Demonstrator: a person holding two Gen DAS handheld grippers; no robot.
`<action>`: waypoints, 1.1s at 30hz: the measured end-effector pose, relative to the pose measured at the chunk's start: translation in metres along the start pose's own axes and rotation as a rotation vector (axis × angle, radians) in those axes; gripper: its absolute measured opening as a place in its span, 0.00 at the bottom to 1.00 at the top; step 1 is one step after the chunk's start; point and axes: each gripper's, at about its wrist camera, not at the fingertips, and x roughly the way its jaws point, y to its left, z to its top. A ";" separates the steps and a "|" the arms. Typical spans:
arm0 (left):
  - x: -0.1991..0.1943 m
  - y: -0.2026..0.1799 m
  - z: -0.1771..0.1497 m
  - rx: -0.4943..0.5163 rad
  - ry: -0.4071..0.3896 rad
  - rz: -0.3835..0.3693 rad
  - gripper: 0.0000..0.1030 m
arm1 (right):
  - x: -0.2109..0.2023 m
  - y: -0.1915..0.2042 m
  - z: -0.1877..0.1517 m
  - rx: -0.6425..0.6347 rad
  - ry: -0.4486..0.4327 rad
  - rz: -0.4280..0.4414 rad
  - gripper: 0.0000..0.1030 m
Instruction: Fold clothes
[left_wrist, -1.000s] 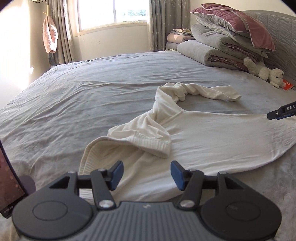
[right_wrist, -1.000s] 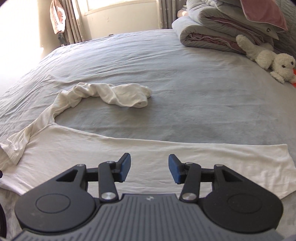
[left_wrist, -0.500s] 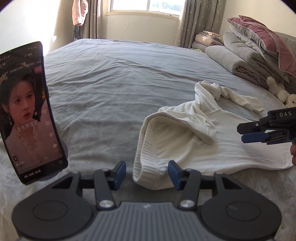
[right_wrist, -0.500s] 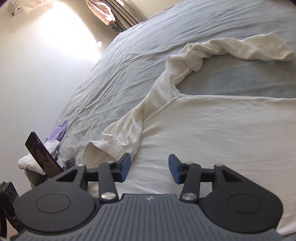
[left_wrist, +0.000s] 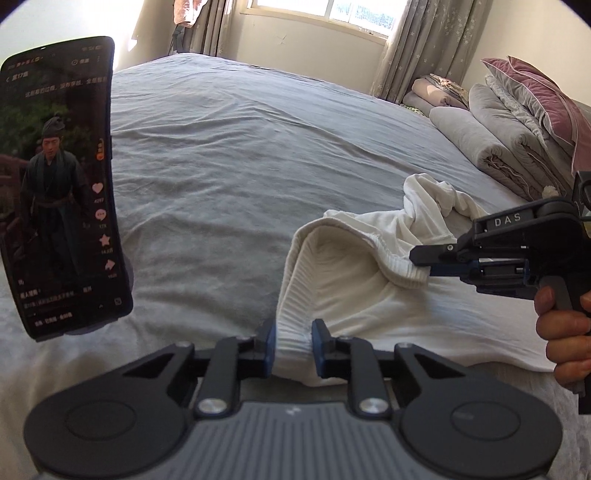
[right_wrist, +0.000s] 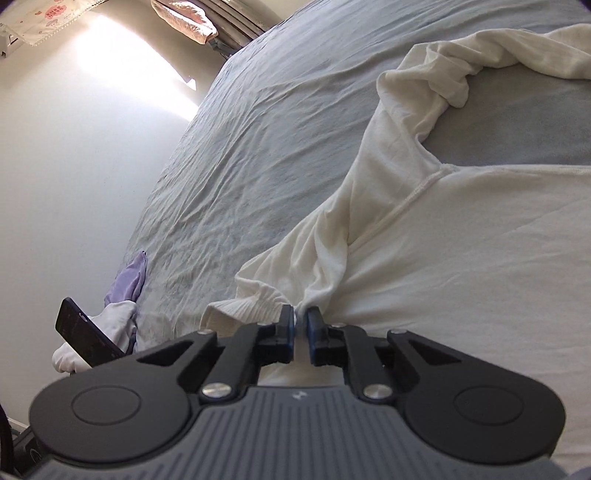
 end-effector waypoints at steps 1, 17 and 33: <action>-0.001 0.000 -0.001 0.000 -0.002 0.003 0.20 | 0.002 0.007 0.005 -0.010 -0.008 0.000 0.10; -0.012 0.004 -0.008 0.029 -0.019 0.012 0.10 | 0.083 0.081 0.072 -0.129 -0.050 0.026 0.09; -0.007 0.011 -0.010 0.016 0.009 -0.012 0.23 | 0.135 0.105 0.073 -0.273 0.059 0.010 0.11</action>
